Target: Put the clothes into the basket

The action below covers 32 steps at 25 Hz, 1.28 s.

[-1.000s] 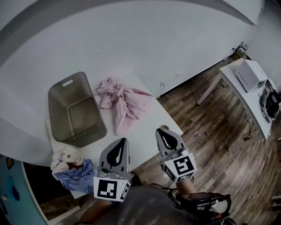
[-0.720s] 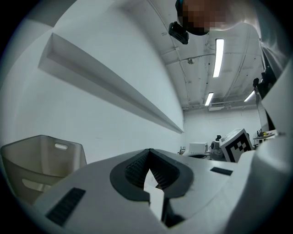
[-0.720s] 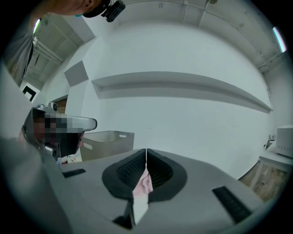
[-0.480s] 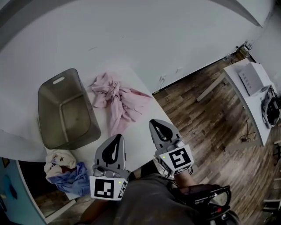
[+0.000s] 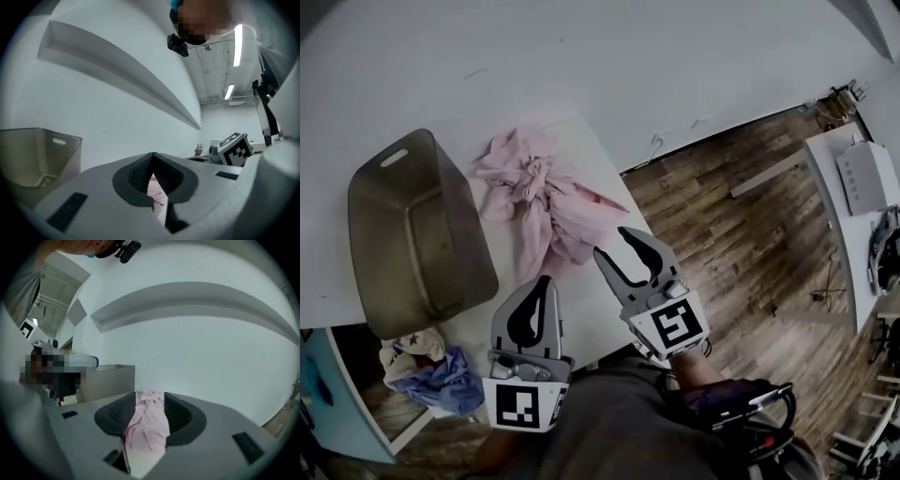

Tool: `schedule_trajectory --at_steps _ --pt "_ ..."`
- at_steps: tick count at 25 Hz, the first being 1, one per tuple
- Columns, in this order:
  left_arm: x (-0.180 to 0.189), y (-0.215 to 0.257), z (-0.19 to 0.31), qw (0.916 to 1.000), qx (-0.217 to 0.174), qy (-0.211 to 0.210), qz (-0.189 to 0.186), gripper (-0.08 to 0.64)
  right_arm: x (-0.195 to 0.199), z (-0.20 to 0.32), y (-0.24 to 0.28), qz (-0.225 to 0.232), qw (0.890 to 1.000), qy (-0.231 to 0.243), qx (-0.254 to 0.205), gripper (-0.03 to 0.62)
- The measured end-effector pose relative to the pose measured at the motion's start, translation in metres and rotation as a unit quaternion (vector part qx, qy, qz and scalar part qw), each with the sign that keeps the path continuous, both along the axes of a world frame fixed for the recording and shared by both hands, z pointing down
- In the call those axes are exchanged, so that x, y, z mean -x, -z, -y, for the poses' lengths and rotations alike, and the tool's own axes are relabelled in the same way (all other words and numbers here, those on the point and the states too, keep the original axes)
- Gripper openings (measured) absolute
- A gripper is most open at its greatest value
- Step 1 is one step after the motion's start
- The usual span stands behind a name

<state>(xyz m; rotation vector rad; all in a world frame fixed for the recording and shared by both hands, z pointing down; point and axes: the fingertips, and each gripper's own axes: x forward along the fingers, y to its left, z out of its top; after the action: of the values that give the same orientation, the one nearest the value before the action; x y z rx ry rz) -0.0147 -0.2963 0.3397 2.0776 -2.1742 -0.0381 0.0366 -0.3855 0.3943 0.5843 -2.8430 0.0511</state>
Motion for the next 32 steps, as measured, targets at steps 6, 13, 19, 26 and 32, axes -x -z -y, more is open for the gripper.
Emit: schedule_trajectory --at_steps 6,13,19,26,32 --pt "0.019 -0.022 0.031 0.9993 0.019 0.024 -0.019 0.008 0.018 0.039 -0.037 -0.028 0.999 0.011 0.022 0.292" --pt "0.039 -0.062 0.053 0.9953 0.058 0.057 -0.052 0.008 0.043 0.066 -0.105 -0.081 0.992 0.048 0.087 0.453" --pt "0.047 -0.095 0.06 0.9887 0.1 0.075 -0.083 0.008 0.056 0.07 -0.149 -0.101 0.979 0.088 0.151 0.492" --pt "0.046 -0.106 0.06 0.9851 0.115 0.094 -0.087 0.008 0.071 0.065 -0.174 -0.117 0.966 0.118 0.197 0.494" --pt "0.046 -0.098 0.048 0.9845 0.116 0.106 -0.077 0.008 0.073 0.057 -0.175 -0.115 0.963 0.122 0.209 0.372"
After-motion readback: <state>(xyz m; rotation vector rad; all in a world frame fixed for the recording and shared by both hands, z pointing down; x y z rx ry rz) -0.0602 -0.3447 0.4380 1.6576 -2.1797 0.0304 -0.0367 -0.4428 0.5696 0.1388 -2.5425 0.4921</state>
